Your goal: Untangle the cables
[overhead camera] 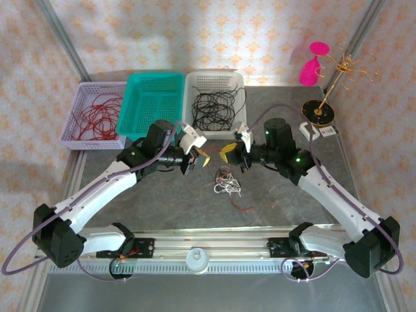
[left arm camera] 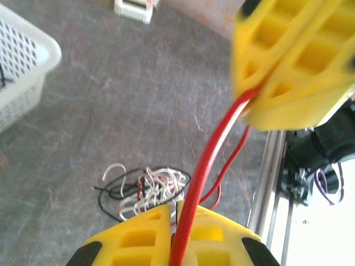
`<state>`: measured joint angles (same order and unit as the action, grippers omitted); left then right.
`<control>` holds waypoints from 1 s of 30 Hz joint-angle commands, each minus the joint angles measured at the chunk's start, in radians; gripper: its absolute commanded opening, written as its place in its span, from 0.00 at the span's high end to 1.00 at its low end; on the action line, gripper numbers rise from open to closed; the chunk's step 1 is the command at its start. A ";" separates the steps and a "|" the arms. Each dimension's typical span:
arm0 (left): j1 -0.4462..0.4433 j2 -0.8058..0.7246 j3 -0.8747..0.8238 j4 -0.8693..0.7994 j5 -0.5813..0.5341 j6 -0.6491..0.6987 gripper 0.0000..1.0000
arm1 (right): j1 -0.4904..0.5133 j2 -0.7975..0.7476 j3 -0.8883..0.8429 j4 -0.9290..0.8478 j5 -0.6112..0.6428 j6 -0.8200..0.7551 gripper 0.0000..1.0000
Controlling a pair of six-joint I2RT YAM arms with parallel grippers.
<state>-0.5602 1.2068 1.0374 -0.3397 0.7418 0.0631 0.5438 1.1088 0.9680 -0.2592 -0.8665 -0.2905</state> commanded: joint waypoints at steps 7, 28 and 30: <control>-0.104 -0.128 0.078 0.095 -0.056 -0.124 1.00 | 0.151 -0.045 -0.229 0.538 0.300 0.201 0.70; -0.156 -0.190 0.386 0.112 -0.283 -0.190 1.00 | 0.242 0.256 -0.534 1.040 0.651 0.576 0.77; -0.155 -0.183 0.419 0.109 -0.276 -0.187 1.00 | 0.242 0.277 -0.542 1.043 0.675 0.583 0.78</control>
<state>-0.7120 1.0279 1.3941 -0.2661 0.4969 -0.1154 0.7784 1.3678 0.4438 0.6987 -0.2623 0.2474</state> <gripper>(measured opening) 0.040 0.221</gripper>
